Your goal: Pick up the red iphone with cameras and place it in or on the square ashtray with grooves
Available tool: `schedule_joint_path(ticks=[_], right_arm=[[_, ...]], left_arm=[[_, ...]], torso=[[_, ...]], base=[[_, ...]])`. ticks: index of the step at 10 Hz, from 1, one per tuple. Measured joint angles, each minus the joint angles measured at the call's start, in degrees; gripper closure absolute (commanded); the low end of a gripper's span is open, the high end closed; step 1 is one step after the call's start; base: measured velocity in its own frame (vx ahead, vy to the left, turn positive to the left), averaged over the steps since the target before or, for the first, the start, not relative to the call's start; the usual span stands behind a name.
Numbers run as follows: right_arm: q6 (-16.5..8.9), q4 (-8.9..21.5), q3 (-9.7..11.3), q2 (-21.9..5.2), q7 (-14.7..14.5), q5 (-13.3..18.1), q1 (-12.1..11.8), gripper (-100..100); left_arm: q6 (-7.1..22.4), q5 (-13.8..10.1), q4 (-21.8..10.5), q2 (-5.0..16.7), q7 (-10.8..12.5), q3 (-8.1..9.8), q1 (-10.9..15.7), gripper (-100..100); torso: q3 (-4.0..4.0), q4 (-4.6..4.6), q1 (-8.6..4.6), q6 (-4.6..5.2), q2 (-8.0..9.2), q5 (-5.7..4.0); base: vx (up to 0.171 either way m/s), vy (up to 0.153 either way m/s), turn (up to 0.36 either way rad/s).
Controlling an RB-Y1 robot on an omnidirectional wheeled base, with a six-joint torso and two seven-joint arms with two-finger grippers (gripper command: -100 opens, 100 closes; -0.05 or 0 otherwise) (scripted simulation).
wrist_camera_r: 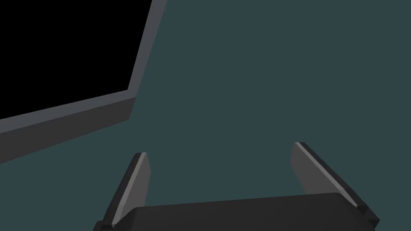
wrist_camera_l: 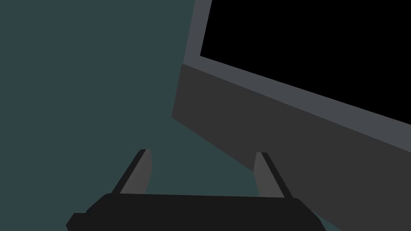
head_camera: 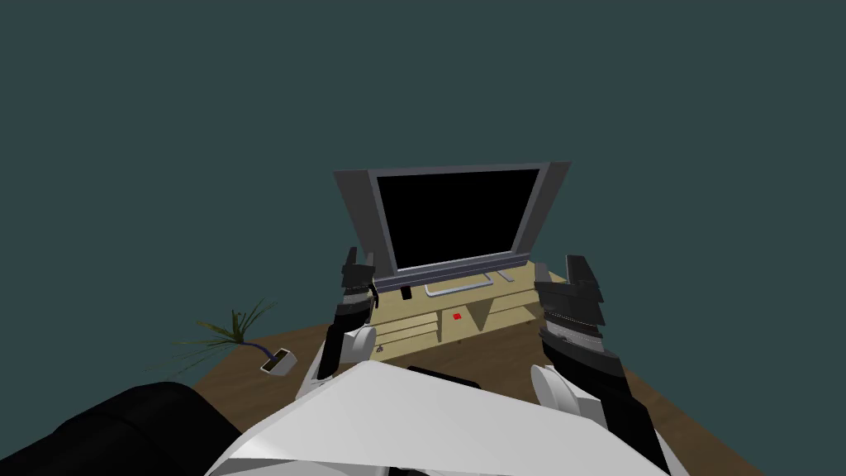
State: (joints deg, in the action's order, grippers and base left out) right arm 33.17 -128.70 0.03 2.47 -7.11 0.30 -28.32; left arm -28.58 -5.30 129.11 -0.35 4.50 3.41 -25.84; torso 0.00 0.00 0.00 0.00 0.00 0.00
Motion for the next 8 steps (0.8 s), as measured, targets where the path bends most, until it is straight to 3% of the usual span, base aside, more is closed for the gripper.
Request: schedule_joint_path(ticks=[3,8], right_arm=[[0.0,0.0,0.0,0.0,0.0,0.0,0.0,0],[0.0,0.0,0.0,0.0,0.0,0.0,0.0,0]], left_arm=[[3.2,-1.5,-1.0,2.5,-0.6,0.19,0.4,-100],[10.9,-4.5,-3.2,6.1,-2.3,0.41,1.8,-100]], torso=[[0.02,0.01,-0.11,0.01,0.03,-0.02],[0.0,0.0,-0.05,0.02,0.0,-0.01]], base=[[-0.011,-0.031,-0.101],[-0.003,-0.016,-0.095]])
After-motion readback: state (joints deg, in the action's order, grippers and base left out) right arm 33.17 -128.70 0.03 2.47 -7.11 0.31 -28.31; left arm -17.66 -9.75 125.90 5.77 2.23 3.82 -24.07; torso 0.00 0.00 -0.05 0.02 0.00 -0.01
